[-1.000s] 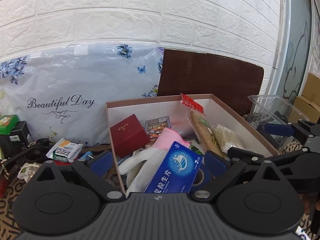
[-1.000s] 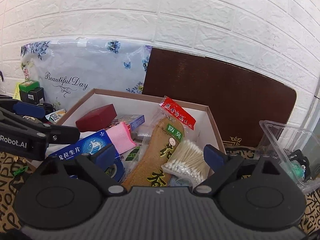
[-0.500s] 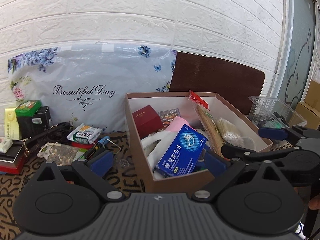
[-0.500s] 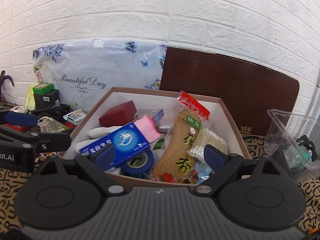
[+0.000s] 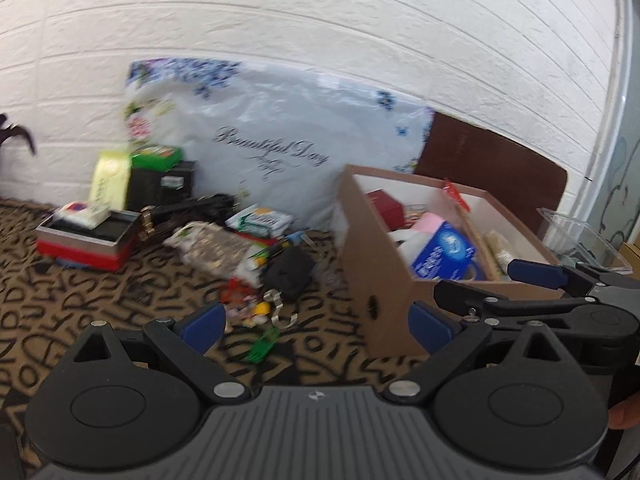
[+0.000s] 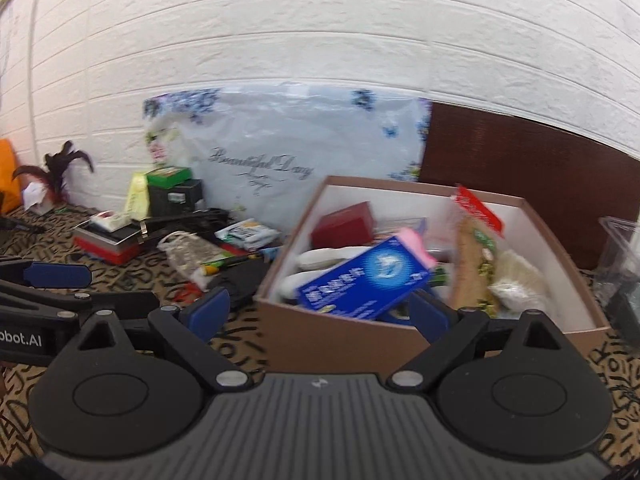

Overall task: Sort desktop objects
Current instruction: 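Open both tools to release the items and withdraw from the cardboard box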

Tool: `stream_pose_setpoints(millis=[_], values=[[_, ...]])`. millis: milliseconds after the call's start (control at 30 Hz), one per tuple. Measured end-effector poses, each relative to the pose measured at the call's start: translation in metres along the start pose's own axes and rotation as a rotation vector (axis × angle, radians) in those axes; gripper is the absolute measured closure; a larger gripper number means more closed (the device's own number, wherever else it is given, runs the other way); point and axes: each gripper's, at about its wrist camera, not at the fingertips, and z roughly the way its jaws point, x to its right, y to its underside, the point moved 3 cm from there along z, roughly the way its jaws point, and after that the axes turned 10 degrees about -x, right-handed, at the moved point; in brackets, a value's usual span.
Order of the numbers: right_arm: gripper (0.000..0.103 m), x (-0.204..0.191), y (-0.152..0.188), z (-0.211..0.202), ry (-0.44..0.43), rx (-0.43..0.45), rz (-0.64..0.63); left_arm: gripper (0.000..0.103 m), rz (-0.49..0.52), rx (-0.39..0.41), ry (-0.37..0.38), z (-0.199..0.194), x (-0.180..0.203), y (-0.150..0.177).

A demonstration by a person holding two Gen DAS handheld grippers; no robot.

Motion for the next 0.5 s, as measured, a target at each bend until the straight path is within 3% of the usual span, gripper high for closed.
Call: stream_pose_setpoints(millis=[267,367,500], values=[[0.009,-0.066,0.013,0.021,-0.113,0.0,-0.12,0.002,-0.066,-0.006,-0.09,-0.007,-0.06,0.005],[0.009,-0.091,0.019,0.026,-0.18,-0.004,-0.173,0.002,-0.076,-0.014,-0.087,-0.003,-0.073,0.003],[0.012,-0.117,0.023,0.045,-0.182,-0.023,-0.239,0.002,-0.052,-0.034,-0.066,0.014,-0.079,-0.001]])
